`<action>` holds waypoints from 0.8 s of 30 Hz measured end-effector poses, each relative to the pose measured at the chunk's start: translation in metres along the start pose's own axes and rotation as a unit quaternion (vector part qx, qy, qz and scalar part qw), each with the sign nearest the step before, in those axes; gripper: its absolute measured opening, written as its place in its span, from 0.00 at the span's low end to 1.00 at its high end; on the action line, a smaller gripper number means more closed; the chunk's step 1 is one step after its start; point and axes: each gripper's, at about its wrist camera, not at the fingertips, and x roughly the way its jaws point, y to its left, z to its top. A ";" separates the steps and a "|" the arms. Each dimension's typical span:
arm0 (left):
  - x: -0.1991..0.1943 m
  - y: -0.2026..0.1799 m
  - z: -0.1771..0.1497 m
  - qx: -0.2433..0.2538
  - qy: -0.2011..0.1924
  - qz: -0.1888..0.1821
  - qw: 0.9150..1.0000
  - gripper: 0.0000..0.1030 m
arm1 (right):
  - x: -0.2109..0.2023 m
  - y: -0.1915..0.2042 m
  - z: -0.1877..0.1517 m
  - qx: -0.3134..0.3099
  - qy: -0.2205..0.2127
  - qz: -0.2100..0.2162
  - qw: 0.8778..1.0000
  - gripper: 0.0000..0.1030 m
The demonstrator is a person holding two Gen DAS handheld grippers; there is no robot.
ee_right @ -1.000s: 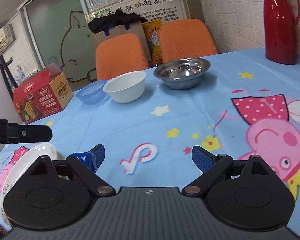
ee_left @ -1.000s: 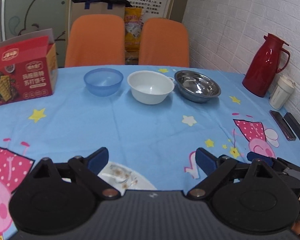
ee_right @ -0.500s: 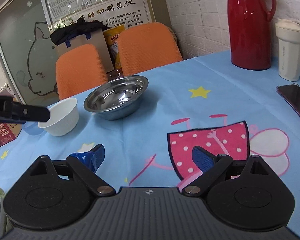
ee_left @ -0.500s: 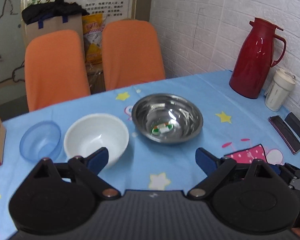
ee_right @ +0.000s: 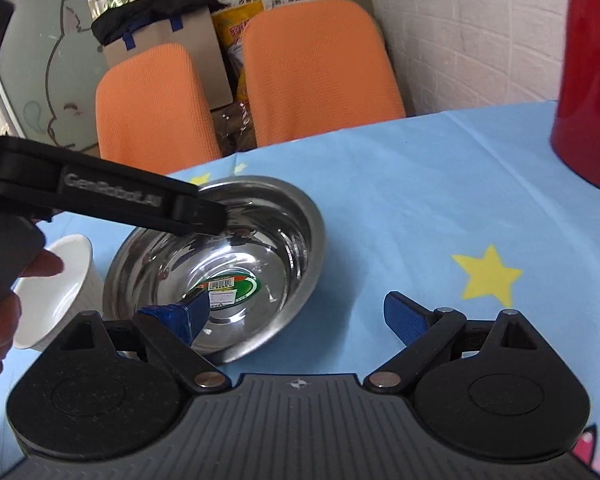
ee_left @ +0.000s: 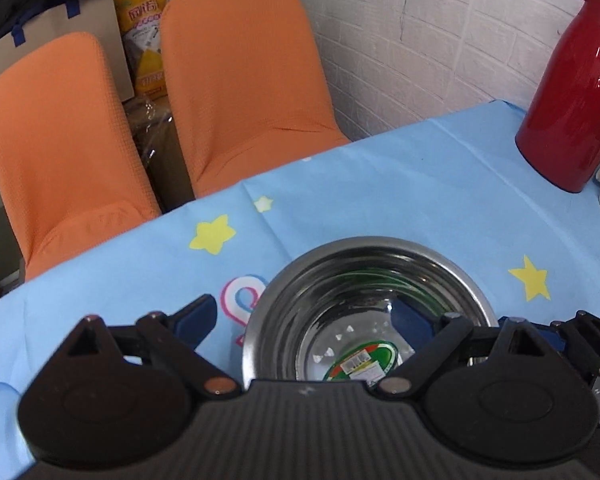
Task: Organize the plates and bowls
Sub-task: 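Grip the rim of the stainless steel bowl with the left tool, then carry the steel bowl with the left tool and set it down beside the plates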
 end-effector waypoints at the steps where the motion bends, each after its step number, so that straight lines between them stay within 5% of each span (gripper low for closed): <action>1: 0.004 0.000 0.000 0.002 0.004 -0.001 1.000 0.90 | 0.004 0.002 -0.001 -0.004 0.005 0.002 1.000 0.78; 4: 0.012 -0.001 0.000 0.008 0.013 0.000 1.000 0.89 | 0.007 0.006 -0.003 -0.014 0.000 0.002 1.000 0.77; 9: 0.023 -0.002 -0.004 0.013 0.042 -0.019 0.999 0.51 | 0.008 0.015 -0.007 -0.051 -0.012 0.023 0.998 0.64; 16: 0.008 -0.006 -0.008 0.002 0.041 -0.024 0.999 0.49 | -0.002 0.016 -0.007 -0.042 -0.010 0.036 0.998 0.58; 24: -0.064 -0.038 -0.047 0.011 0.015 -0.017 1.000 0.49 | -0.070 0.031 -0.033 -0.050 -0.049 0.025 0.997 0.59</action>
